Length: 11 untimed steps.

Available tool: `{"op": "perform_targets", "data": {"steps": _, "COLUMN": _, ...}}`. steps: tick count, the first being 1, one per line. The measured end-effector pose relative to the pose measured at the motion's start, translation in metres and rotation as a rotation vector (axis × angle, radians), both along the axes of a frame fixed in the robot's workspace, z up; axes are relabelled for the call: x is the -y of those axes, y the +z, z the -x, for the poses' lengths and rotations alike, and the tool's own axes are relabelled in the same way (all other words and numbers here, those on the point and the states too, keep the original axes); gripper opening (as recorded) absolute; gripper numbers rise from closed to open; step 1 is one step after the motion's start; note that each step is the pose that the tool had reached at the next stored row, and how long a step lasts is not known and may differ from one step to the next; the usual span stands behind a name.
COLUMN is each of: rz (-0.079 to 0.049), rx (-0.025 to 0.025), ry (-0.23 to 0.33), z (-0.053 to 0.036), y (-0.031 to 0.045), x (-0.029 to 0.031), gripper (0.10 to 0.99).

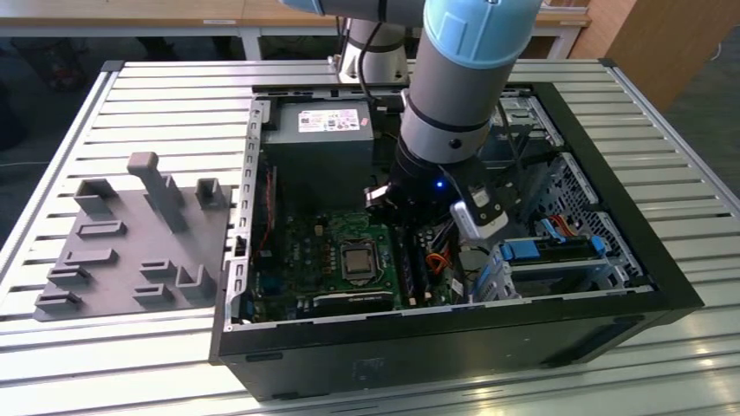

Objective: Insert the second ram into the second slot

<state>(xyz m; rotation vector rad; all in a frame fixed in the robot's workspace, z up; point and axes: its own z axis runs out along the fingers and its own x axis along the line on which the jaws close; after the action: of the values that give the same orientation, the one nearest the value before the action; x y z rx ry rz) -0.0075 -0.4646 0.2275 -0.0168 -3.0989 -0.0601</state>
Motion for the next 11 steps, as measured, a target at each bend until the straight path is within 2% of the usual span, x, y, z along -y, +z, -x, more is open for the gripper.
{"op": "perform_targets", "data": {"steps": 1, "rz": 0.0, "rx": -0.0001, "ry": 0.0, "z": 0.0, "y": 0.0002, "x": 0.0, "gripper": 0.106}}
{"op": "perform_targets", "data": {"steps": 11, "rz": 0.0, "rx": 0.0002, "ry": 0.0, "z": 0.0, "y": -0.004, "x": 0.0, "gripper": 0.106}}
